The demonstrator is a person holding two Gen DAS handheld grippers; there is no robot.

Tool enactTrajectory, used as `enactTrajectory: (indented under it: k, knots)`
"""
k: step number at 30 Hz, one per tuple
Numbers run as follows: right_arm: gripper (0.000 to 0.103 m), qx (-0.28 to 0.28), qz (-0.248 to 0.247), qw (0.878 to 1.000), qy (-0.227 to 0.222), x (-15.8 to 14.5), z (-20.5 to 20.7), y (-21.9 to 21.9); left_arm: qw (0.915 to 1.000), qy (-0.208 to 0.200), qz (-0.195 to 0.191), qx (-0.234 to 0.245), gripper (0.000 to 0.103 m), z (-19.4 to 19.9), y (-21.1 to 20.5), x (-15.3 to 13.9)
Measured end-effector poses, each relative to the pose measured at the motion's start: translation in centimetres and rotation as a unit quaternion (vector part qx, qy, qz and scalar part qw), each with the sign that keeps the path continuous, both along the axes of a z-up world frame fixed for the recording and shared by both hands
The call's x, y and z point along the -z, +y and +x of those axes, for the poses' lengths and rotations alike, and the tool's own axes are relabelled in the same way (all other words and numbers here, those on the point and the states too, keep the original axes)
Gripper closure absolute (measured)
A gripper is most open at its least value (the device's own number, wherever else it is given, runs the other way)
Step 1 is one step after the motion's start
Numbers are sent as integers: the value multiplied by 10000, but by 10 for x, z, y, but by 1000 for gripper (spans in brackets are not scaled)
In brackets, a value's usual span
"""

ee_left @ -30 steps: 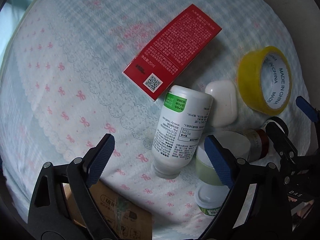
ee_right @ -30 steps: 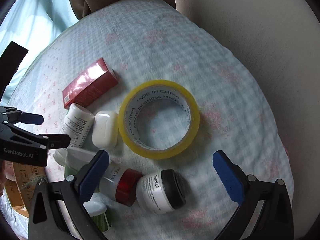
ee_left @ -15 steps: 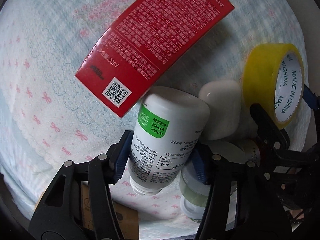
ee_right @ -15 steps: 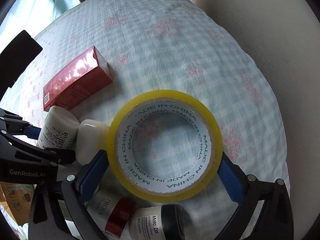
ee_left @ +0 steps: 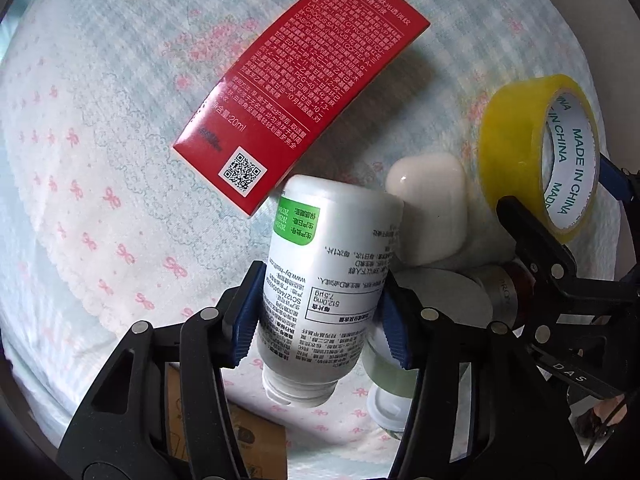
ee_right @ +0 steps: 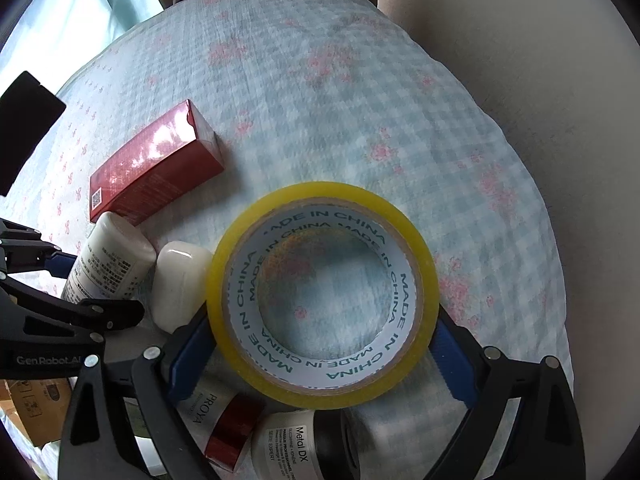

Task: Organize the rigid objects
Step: 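Grasp the white pill bottle with left gripper while right gripper grasps the yellow tape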

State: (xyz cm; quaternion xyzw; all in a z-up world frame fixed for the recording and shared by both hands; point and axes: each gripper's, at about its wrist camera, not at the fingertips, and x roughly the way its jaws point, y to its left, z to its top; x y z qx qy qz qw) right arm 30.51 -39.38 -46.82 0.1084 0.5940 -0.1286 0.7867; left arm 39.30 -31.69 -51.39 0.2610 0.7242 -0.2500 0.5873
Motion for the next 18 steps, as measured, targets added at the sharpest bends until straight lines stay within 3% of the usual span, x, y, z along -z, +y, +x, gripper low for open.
enactTrajectory:
  k: [9,18]
  knots:
    - [8,2,-55,9999,-120,-21,-14,7,9992,-167,-314,-183,54,2,40,-42]
    - [8,-82,-157,9993,-333,-72,-17,4,9941,-477,-785,-574,54,4,88,-130]
